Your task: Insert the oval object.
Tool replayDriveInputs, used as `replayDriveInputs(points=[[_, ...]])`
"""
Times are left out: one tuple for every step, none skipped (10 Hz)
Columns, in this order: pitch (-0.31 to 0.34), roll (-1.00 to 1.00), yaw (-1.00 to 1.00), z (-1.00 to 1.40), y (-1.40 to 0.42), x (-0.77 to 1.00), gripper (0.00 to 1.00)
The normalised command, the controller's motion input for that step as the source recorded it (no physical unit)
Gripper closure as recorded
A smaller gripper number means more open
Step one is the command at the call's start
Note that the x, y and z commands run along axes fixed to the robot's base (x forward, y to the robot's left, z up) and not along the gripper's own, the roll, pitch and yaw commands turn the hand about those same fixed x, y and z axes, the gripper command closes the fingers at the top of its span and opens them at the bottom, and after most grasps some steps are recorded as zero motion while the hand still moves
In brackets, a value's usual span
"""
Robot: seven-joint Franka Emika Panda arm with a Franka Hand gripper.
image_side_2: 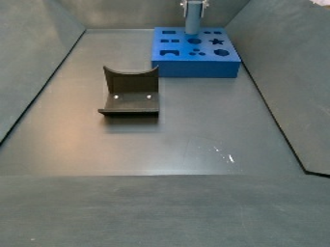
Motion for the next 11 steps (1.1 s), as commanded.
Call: replayDriveInputs(points=[[-0.121,0.07,0.0,-0.35,-0.01,0.0,1.0],[-0.103,0.14,0.0,-0.39,0.0,0.11,1.0],[-0.084,0.2,0.0,-0.38,0.0,0.15,1.0],[-0.074,0.22,0.0,-0.37,0.0,0.16,1.0],[-0.071,0.21,0.0,-0.36,0.0,0.14,1.0],[-0.09,0.19,0.0,-0.39,0.0,0.13,1.0],[-0.1,0.18,0.0,-0.41,0.0,0.12,1.0],[-0.083,0.16,0.0,-0.39,0.0,0.15,1.0],[-0.046,0.17,0.0,-0.34,0.04,0.14,1.0],[-0.001,0.27,0.01,-0.23,0.15,0.06,1.0],[0.016,0.0,0.0,0.0,0.0,0.0,1.0]])
